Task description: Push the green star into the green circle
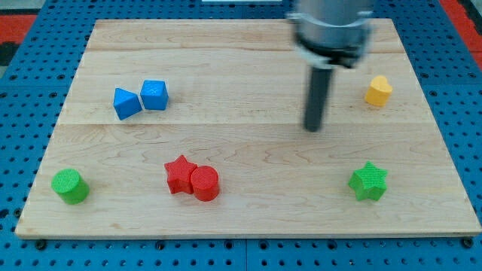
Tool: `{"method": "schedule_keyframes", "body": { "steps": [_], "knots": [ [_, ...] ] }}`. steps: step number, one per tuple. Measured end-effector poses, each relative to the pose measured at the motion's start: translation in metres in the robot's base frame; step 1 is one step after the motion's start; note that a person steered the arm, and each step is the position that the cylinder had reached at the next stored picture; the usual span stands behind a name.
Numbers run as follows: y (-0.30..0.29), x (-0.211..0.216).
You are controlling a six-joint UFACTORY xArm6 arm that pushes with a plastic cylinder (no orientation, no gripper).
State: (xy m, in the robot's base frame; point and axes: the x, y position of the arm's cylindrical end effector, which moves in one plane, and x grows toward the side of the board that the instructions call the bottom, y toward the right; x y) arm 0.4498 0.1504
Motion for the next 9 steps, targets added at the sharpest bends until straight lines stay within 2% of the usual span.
{"method": "schedule_keyframes", "body": {
  "steps": [1, 2, 3, 4, 5, 6, 7, 9],
  "knots": [
    [0.067, 0.07],
    [0.067, 0.122],
    [0.027, 0.108],
    [-0.064, 0.06],
    [-0.181, 0.035],
    [-0.269, 0.023],
    [-0.271, -0.003],
    [-0.346, 0.053]
  ]
}}
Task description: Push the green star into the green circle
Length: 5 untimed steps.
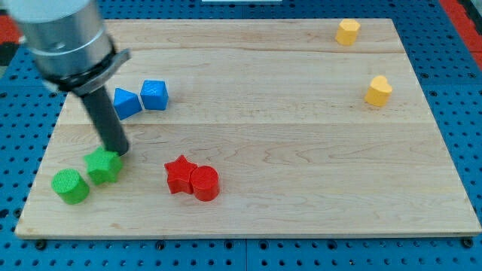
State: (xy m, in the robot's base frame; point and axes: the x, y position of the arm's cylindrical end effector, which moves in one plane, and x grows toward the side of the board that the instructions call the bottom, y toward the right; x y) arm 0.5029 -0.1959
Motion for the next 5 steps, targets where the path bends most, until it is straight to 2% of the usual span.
{"method": "schedule_keyframes", "body": {
  "steps": [5],
  "knots": [
    [0.013, -0.003]
  ]
}}
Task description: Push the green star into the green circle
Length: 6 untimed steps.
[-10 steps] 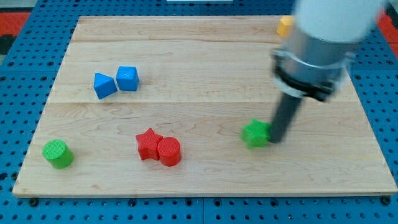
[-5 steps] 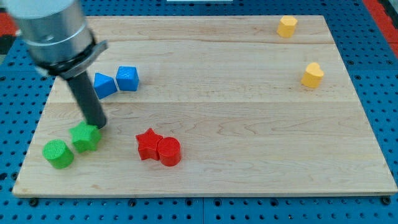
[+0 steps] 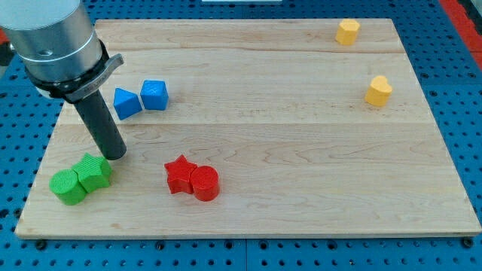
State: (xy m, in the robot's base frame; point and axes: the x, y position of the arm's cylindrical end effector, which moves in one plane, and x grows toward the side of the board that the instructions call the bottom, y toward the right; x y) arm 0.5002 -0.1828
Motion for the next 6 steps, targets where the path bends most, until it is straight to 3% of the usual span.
{"method": "schedule_keyframes", "body": {
  "steps": [6],
  "knots": [
    [0.038, 0.0]
  ]
}}
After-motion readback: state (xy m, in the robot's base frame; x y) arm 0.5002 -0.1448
